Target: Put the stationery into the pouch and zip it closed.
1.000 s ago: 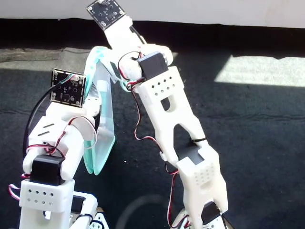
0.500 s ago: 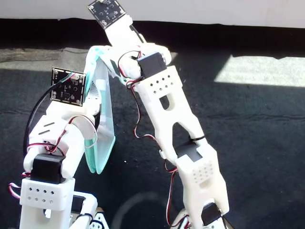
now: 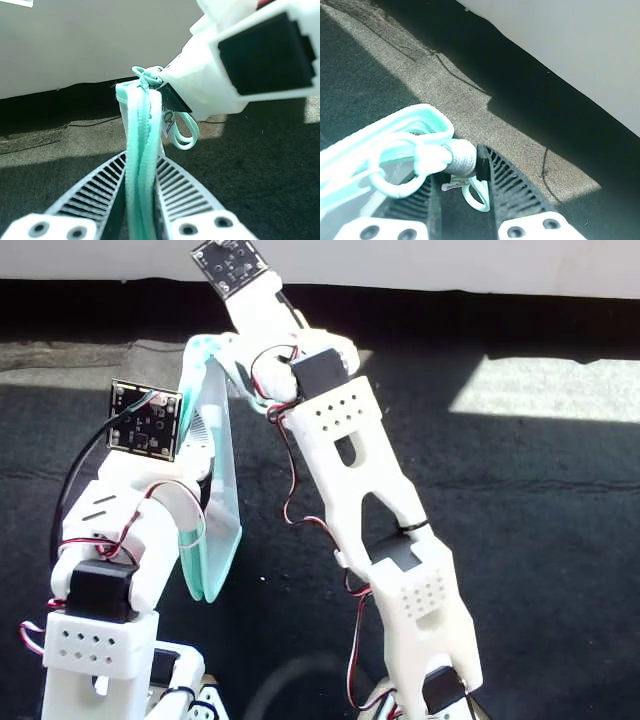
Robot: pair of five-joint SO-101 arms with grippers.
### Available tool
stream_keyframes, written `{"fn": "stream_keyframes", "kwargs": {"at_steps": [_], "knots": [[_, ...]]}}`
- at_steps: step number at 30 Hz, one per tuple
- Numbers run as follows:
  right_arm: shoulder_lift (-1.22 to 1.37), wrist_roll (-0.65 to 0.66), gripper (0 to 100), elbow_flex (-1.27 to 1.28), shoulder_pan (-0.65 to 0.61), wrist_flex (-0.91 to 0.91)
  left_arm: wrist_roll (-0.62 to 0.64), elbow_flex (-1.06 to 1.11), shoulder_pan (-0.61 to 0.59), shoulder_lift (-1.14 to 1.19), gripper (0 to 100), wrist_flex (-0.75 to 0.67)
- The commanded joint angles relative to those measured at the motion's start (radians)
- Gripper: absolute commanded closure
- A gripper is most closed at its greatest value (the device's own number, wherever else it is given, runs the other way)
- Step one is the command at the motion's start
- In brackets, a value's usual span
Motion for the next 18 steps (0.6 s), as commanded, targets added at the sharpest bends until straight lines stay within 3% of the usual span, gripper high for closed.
{"fn": "stream_keyframes", "kwargs": {"at_steps": [1, 13, 18], "knots": [[0.084, 0.002, 99.2, 0.005, 0.177, -0.039, -0.002, -0.071, -0.013, -0.024, 99, 0.011], [0.116, -0.003, 99.2, -0.056, 0.209, 0.021, -0.002, -0.076, -0.016, -0.024, 99, 0.000], [0.079, 0.003, 99.2, -0.243, 0.189, 0.154, -0.006, -0.070, -0.016, -0.013, 99, -0.192]]}}
